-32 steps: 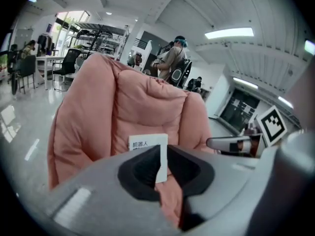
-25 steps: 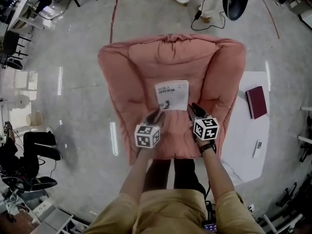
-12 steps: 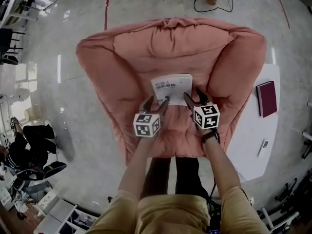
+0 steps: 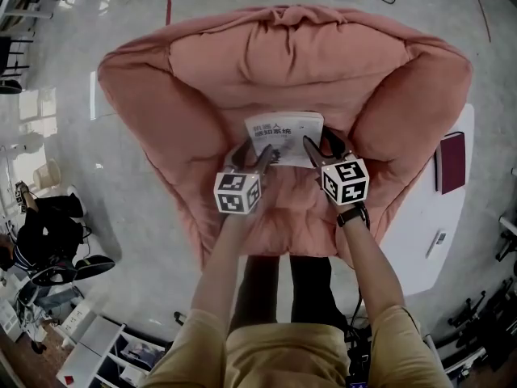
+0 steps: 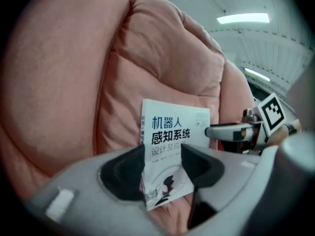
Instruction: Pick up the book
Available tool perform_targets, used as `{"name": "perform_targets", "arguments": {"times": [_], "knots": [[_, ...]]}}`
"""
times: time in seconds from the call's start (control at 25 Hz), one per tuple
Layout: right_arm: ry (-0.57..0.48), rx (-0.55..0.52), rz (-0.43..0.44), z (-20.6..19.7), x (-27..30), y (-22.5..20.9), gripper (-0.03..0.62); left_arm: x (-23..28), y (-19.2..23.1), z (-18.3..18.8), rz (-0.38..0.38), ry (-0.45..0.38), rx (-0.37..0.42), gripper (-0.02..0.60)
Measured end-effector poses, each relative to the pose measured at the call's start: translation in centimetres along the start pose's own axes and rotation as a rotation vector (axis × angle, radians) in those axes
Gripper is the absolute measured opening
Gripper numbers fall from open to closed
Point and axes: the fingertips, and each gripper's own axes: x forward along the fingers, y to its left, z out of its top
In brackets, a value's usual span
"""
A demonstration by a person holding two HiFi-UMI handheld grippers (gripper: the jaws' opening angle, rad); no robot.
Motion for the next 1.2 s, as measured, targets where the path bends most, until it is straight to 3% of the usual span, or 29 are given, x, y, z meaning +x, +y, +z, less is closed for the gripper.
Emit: {"name": "perform_targets", "arguments": {"times": [0.6,0.76,1.2], "knots": [[0.013,-0.042,0.001,-1.0,1.5,-0.9,0.192,0.0,0.0,-0.8,0.044,-0.043,0.001,0.192],[0.009,-0.042,-0.017,-0.8,1.1,-1.2,0.181,0.3,0.3,-0.8,0.068,-0.032,-0.016,0.218],[0.01,-0.017,0.026,-0.4,2.2,-1.4,0.181,3.1,1.9,0.0,0.022,0.018,-0.014,0.198]]}}
